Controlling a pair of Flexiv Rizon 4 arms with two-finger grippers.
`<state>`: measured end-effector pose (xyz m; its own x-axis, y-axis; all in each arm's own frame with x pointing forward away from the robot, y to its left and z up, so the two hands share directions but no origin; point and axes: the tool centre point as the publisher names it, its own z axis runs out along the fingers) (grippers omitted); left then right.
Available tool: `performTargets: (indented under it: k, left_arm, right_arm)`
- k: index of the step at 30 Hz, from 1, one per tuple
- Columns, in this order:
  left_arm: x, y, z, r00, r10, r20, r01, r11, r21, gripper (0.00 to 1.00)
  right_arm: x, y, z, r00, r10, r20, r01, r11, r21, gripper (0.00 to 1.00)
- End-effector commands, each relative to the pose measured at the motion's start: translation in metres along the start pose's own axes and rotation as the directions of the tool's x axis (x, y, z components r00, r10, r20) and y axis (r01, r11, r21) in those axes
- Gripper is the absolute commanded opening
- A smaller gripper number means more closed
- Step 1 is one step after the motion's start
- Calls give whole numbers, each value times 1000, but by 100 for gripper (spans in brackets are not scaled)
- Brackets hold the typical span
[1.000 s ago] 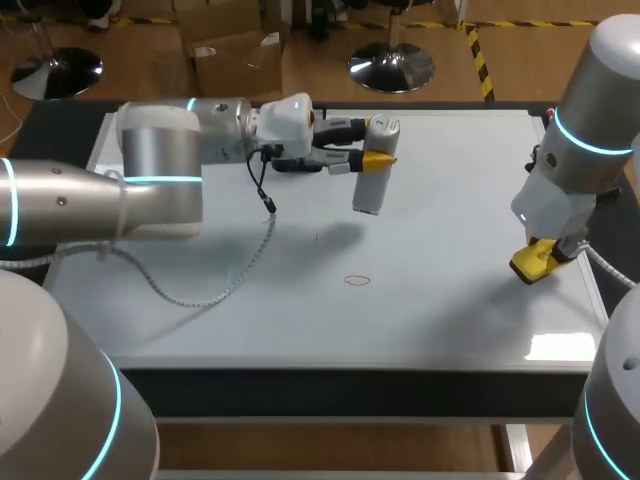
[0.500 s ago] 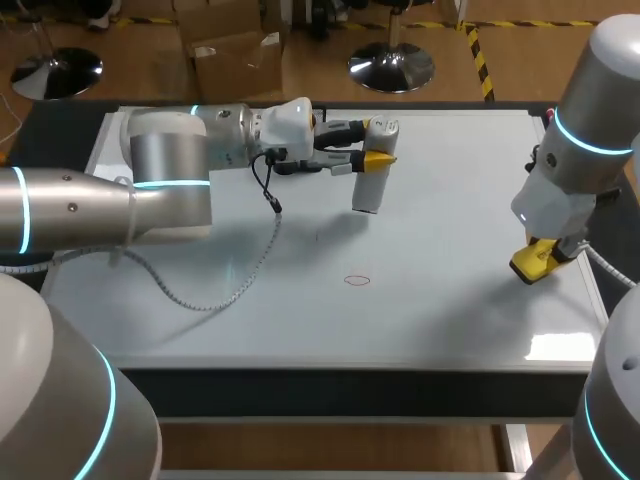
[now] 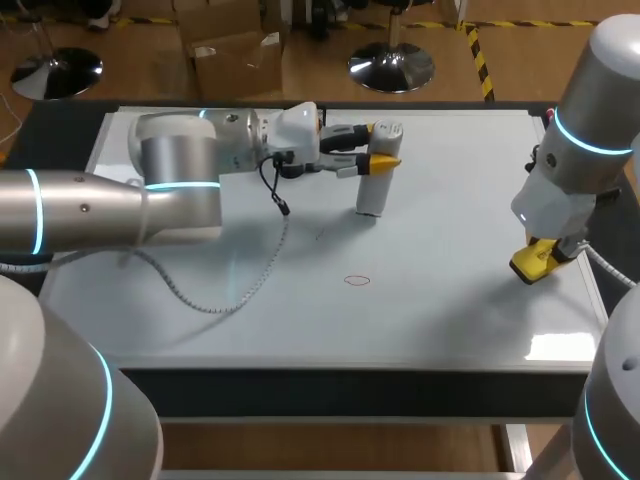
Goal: Pick up the inspection probe, press it on each red-marked spot on the whiteboard one by one, put down the probe, pick up the eraser, and wipe off all the red marks.
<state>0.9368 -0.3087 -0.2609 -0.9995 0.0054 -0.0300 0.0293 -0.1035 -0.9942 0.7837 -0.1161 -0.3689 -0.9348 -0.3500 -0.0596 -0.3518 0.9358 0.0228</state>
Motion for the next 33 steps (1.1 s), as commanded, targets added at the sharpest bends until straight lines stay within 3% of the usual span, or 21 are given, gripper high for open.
performTargets:
  k: [1,33]
  left_arm:
    - [-6,3,3,1000,1,6,-1,1000,2,0]
    - [-11,20,-16,1000,28,-1,-28,993,-117,0]
  right_arm:
    - [0,-1,0,1000,-1,-2,1,1000,1,0]
    - [0,-1,0,1000,-1,-2,1,1000,1,0]
